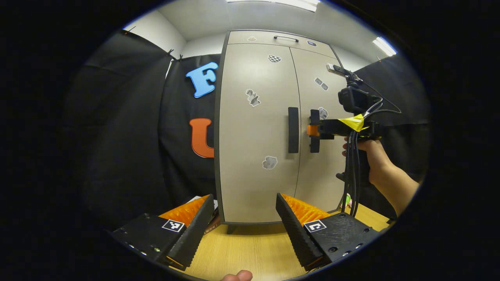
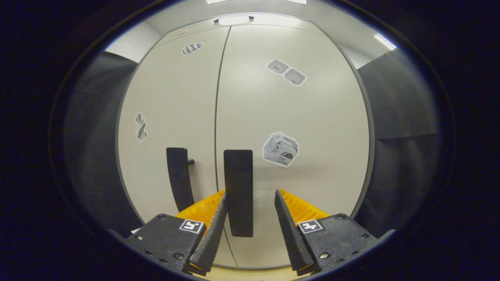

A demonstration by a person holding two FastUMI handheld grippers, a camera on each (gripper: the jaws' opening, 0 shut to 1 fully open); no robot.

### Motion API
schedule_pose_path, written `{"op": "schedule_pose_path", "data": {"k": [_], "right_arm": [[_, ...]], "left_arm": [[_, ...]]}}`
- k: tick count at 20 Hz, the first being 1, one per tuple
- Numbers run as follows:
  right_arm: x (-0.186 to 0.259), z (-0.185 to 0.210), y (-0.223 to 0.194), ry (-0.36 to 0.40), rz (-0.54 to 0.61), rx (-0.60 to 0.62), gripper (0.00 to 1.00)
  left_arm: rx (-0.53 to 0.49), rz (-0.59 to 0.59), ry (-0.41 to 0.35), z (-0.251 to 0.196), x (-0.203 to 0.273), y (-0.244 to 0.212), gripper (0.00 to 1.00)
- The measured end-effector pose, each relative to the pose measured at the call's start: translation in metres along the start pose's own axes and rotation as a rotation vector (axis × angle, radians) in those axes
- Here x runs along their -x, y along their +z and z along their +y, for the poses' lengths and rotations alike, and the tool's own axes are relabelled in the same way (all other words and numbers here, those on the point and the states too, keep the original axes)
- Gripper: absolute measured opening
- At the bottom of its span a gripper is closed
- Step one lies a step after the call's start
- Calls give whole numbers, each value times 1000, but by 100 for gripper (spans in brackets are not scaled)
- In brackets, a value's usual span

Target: Open the right door of the double-door shoe cabinet with the right hand, and open the left door with the left hand.

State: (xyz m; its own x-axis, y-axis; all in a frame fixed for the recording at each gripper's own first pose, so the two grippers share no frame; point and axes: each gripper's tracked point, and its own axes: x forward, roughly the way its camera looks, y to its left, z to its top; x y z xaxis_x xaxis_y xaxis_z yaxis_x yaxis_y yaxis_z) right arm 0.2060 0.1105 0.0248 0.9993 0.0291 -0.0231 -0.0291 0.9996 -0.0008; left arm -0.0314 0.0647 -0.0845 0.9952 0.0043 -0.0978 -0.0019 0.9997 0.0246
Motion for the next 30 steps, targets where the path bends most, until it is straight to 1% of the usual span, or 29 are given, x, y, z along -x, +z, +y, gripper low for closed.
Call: {"op": "schedule_pose_path", "data": {"k": [1, 6, 7, 9, 12, 13, 14, 17, 22, 25, 28, 30], "right_arm": [[-1, 1, -1, 1, 0, 1, 68], [-4, 9, 0, 3, -1, 17, 51], [-4, 11, -1, 5, 0, 17, 44], [-4, 11, 0, -1, -10, 7, 37], [-4, 11, -1, 17, -10, -11, 35], [-4, 11, -1, 19, -9, -15, 30], [-4, 11, -1, 17, -8, -6, 27], [-4, 11, 0, 16, -21, -17, 10], [-2, 11, 0, 27, -9, -11, 10], [2, 11, -1, 46, 0, -16, 10], [13, 10, -2, 67, -1, -5, 10], [24, 8, -2, 86, 4, -19, 10]], "left_arm": [[0, 2, 0, 1, -1, 0, 95], [6, 4, -2, 3, -4, 0, 95], [6, 3, -2, 3, -4, 0, 95], [9, 1, -2, 5, -3, 0, 95], [16, -2, -2, 6, -3, 1, 95], [17, -2, -3, 6, -3, 1, 95], [17, -1, -4, 6, -4, 1, 95], [17, -2, -7, 5, -4, 1, 95], [12, -10, -3, 6, -3, 5, 95], [17, -17, 3, 7, -1, 6, 95], [16, -19, 9, 7, 0, 6, 95], [10, -9, 11, 4, 1, 3, 95]]}}
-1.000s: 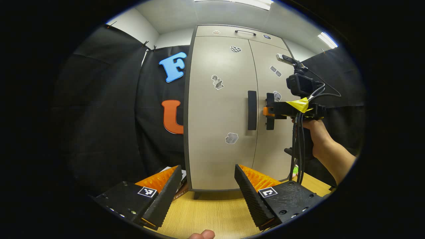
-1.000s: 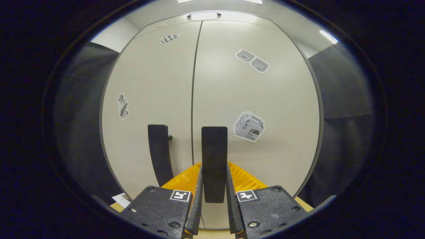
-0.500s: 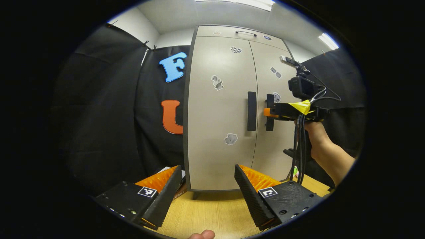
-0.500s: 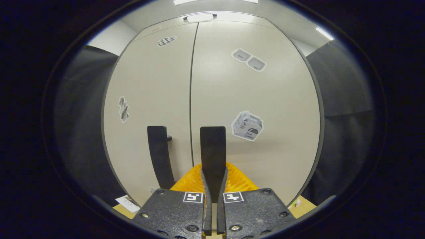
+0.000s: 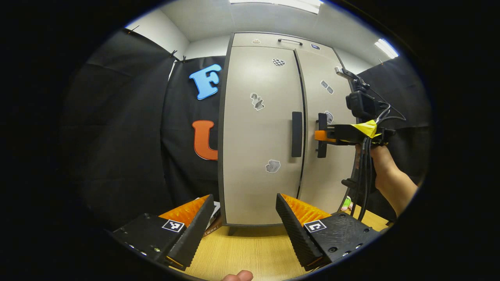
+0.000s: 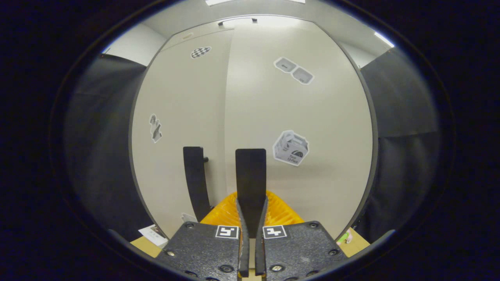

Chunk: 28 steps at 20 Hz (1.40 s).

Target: Open the right door of the double-door shoe cabinet with the right hand, and open the left door with the left hand.

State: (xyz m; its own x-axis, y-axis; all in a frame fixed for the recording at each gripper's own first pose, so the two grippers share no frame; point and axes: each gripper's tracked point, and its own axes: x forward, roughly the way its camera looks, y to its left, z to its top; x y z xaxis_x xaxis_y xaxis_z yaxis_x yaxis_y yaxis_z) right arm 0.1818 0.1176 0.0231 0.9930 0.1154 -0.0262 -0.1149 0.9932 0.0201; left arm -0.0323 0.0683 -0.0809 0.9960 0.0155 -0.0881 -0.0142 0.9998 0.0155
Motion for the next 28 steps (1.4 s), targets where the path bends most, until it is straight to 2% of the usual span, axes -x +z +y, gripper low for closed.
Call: {"op": "schedule_pose_path", "data": {"k": [6, 16, 28], "right_arm": [[29, -6, 0, 64, 23, -11, 10], [80, -26, -3, 127, 25, 8, 10], [134, -73, -3, 141, 22, 31, 9]], "left_arm": [[-23, -9, -8, -20, 8, 2, 95], [-49, -18, -19, -57, 16, 6, 95], [-44, -18, -26, -89, 13, 5, 95]]}}
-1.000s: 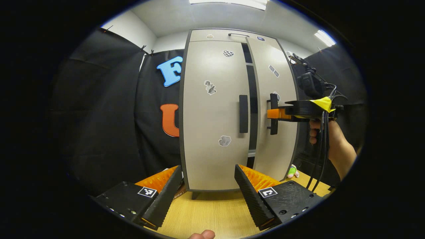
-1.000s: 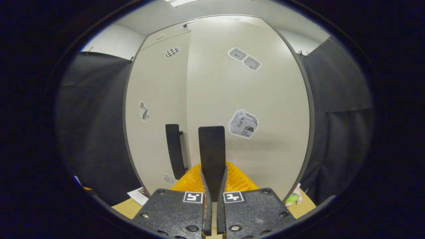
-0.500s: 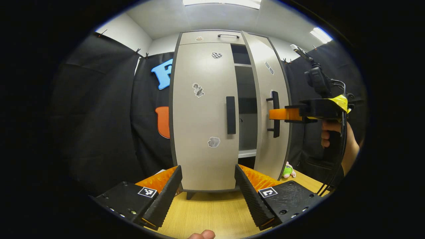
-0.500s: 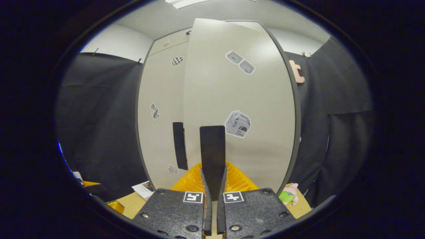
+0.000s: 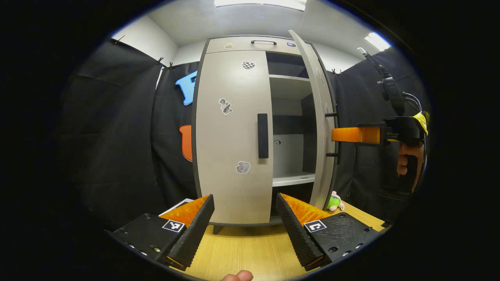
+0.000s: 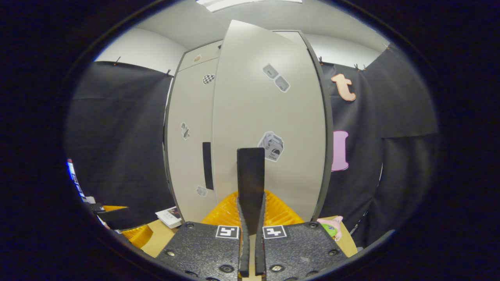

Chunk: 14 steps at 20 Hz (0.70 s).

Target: Open the right door of the double-door shoe cabinet with the right hand, and open the left door with the left hand.

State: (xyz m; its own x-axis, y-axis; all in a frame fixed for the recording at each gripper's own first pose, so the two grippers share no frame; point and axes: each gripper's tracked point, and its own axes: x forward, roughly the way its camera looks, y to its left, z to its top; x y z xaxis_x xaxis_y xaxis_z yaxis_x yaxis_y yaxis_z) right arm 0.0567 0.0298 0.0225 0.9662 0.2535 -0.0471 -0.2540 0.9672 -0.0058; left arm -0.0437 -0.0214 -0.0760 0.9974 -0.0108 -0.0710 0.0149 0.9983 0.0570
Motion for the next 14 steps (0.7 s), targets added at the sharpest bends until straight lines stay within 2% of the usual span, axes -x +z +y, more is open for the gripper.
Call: {"op": "schedule_pose_path", "data": {"k": [6, 14], "right_arm": [[26, -26, 0, -34, -7, 7, 9], [50, -61, -1, -121, -18, 47, 7]], "left_arm": [[6, 4, -21, -19, -4, -1, 95], [9, 12, -51, -40, -9, -4, 95]]}}
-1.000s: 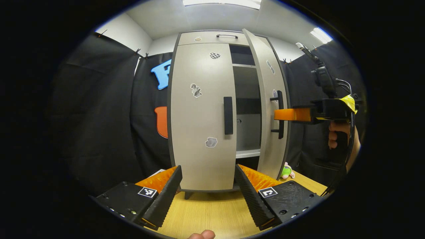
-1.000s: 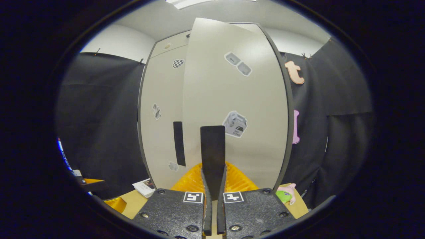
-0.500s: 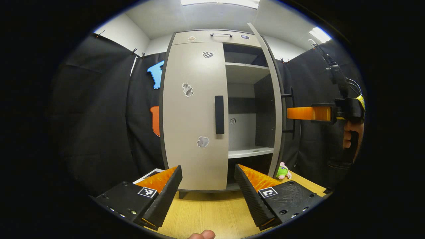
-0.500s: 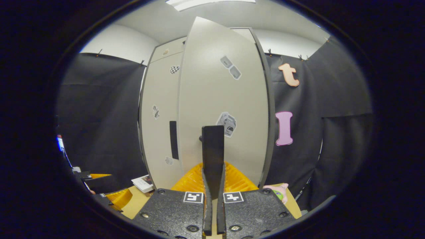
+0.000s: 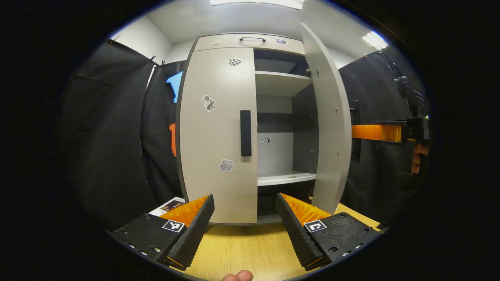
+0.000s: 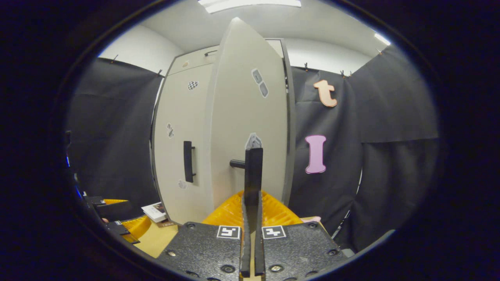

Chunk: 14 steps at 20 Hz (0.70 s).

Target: Open the right door of the double-door shoe cabinet with the right hand, and open the left door with the left hand.

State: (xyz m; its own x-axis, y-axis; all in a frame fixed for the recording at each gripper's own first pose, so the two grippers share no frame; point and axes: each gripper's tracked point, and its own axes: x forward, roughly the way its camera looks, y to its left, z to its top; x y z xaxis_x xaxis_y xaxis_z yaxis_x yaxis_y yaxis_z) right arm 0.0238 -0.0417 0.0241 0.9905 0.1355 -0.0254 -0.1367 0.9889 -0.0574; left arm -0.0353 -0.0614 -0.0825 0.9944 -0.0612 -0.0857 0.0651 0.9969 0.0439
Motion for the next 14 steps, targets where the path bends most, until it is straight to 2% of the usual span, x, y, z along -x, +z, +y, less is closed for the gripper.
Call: {"op": "schedule_pose_path", "data": {"k": [5, 10, 14], "right_arm": [[2, -12, 0, 5, 6, -24, 7], [9, -35, -1, -61, -6, -5, 4], [10, -67, -1, -97, 0, -59, 4]], "left_arm": [[10, -8, -23, -12, -6, 4, 95], [10, -10, -32, -18, -8, 3, 95], [21, -12, -48, -23, -11, 5, 95]]}}
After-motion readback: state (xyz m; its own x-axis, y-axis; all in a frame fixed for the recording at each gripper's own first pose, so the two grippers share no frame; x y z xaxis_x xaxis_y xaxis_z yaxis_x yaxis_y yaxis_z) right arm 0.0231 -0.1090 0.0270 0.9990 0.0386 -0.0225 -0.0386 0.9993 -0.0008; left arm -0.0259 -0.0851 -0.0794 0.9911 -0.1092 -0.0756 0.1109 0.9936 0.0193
